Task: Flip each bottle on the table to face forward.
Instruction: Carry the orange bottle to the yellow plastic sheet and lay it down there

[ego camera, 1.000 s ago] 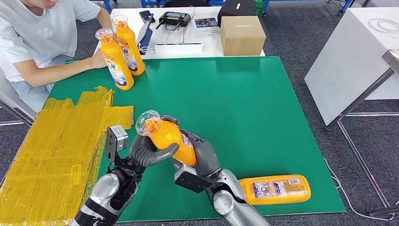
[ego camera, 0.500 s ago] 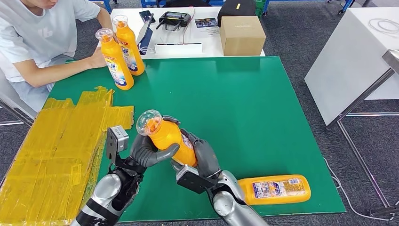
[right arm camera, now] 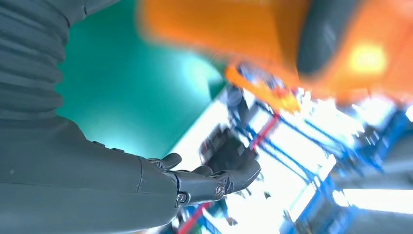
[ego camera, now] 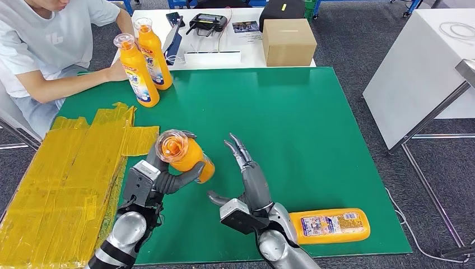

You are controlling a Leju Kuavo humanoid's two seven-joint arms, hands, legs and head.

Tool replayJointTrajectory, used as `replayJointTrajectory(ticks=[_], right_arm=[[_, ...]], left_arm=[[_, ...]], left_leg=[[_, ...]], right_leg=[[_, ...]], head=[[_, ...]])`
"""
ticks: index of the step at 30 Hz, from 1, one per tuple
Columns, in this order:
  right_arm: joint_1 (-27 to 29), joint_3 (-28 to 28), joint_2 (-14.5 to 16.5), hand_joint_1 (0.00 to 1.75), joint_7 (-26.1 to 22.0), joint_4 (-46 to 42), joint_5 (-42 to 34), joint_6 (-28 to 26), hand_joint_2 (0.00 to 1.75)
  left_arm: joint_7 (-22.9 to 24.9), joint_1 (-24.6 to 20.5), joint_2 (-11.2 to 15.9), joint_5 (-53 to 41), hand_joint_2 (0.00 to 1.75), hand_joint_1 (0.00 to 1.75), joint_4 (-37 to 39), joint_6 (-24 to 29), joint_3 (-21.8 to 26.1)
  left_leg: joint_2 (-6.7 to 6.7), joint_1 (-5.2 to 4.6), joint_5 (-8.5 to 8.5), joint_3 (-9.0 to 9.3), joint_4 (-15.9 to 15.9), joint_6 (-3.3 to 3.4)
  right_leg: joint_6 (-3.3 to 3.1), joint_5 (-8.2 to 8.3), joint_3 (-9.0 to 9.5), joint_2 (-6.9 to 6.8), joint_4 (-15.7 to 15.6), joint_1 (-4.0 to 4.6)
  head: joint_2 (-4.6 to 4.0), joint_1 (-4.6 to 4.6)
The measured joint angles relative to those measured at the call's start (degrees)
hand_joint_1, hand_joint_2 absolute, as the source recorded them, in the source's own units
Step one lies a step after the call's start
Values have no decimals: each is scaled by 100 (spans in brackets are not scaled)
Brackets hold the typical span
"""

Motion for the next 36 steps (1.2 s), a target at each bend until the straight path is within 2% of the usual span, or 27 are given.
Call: replayJointTrajectory(ticks=[2, 4, 8, 12, 16, 18, 20, 22, 24, 27, 30, 36], right_arm=[[155, -127, -73, 0, -67, -381, 72, -167, 175], [317, -281, -153, 0, -121, -815, 150, -326, 175], [563, -564, -285, 0, -194, -1607, 305, -502, 175], [699, -695, -363, 0, -209, -2046, 350, -539, 175], [753, -725, -405, 0, -287, -2320, 379, -763, 175], [763, -726, -426, 0, -304, -2475, 379, -836, 175], [766, -726, -447, 0, -305, -2619, 379, -859, 175], [765, -726, -466, 0, -305, -2730, 383, -867, 175], [762, -725, -483, 0, -305, -2809, 396, -871, 175], [737, -723, -496, 0, -305, -2878, 410, -861, 175], [659, -721, -499, 0, -298, -2897, 409, -798, 175], [462, -680, -501, 0, -277, -2876, 369, -653, 175]], left_arm=[[74, 39, 47, -1052, 175, 175, -85, 756, 128], [346, 51, 85, -2290, 175, 175, -128, 1386, 299], [1289, 27, 172, -4893, 175, 175, -84, 1908, 695], [1571, -9, 217, -5448, 175, 175, 6, 2000, 931], [2435, -145, 321, -7124, 175, 175, 233, 1974, 1048], [3078, -367, 545, -7612, 175, 175, 478, 1803, 942], [3772, -692, 857, -7689, 175, 175, 808, 1570, 630], [4113, -1008, 1093, -7704, 175, 175, 1174, 1369, 301], [4074, -1215, 1210, -7690, 175, 175, 1530, 1247, 87], [3560, -1493, 1227, -7401, 175, 175, 2135, 847, -13], [3140, -1872, 1130, -7166, 175, 175, 2992, 476, 65], [2932, -2519, 873, -7034, 175, 175, 4686, 45, 306]], left_leg=[[0, 0, 0, -1, 0, 0], [0, 0, 0, -2, 0, 0], [2, 0, 0, -1, 0, 0], [3, 0, 0, 1, 0, 0], [3, 0, 1, 1, 0, 0], [4, 1, 1, 2, 0, -1], [7, 2, 2, 4, 0, -2], [6, 4, 3, 6, 0, -3], [5, 4, 4, 6, 0, -4], [5, 5, 4, 4, 0, -4], [9, 3, 4, 3, 0, -3], [3, 0, 6, 3, 1, -2]], right_leg=[[0, 0, -3, 1, 0, 0], [0, -1, -4, -1, 0, 0], [0, -1, -4, 1, -1, 0], [-1, 0, -4, 2, -1, -1], [-1, 0, -4, 1, 0, -1], [-1, 0, -6, 2, 0, -1], [-2, 1, -7, 4, 0, 0], [-2, 1, -3, 3, 1, 1], [-2, 1, 0, 2, 2, 4], [-2, 1, -1, 3, 3, 1], [0, 3, -2, 4, 2, -3], [1, 3, 0, 3, 3, -2]], head=[[0, -1], [0, -1], [0, 1], [0, 0], [0, 1], [0, 1], [0, -1], [0, -2], [0, 0], [0, 2], [0, 2], [0, 0]])
